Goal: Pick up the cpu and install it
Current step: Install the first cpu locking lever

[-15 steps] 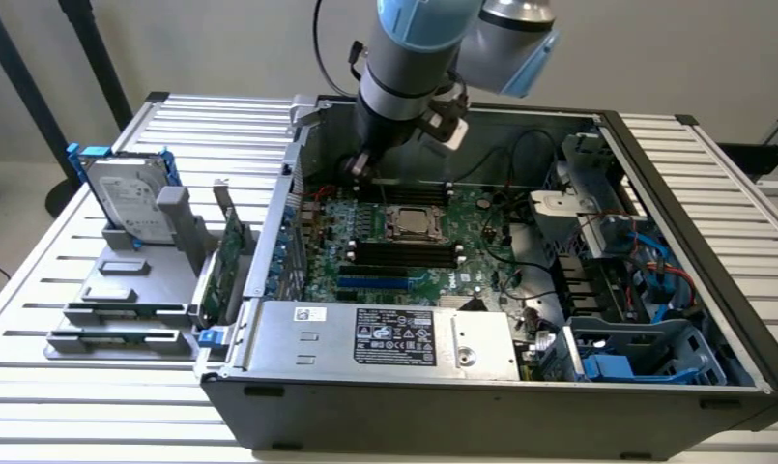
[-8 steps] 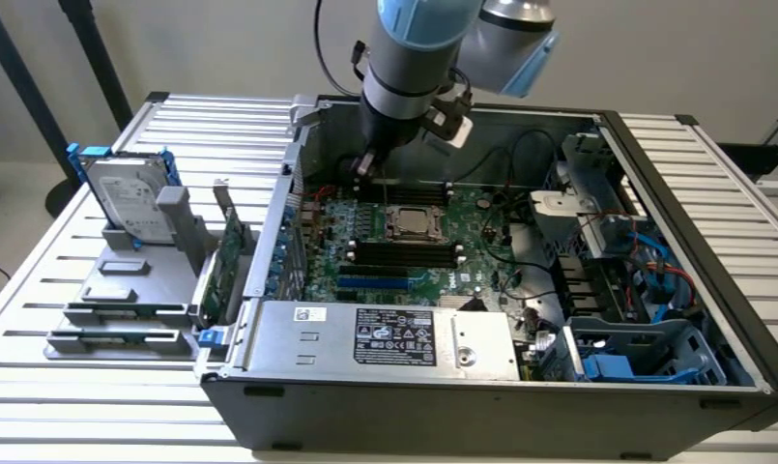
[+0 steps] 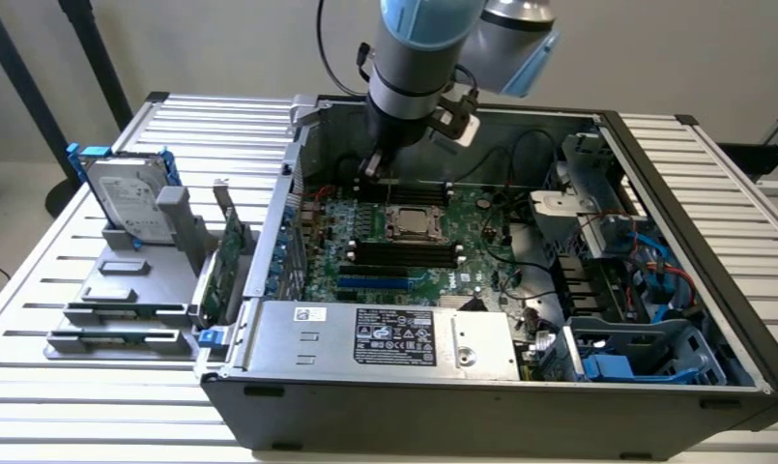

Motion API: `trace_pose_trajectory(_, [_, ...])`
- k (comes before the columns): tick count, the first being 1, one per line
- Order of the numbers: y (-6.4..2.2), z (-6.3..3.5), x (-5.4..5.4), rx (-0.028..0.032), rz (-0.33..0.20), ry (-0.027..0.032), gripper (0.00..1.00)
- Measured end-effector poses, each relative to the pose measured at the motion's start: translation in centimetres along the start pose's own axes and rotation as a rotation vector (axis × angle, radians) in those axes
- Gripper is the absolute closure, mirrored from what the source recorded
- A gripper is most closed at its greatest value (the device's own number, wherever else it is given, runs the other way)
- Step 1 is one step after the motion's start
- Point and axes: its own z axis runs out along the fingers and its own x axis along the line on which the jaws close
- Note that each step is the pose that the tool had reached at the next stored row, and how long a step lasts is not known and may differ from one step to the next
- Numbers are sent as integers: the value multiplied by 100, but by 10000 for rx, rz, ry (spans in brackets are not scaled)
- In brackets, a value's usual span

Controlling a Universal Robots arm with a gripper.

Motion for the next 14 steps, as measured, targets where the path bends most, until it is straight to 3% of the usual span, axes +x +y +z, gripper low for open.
trace_pose_trajectory(5, [29,-5,7,-169,-82,73,89])
trace_pose_trajectory(14, [63,95,-70,-216,-57,98,89])
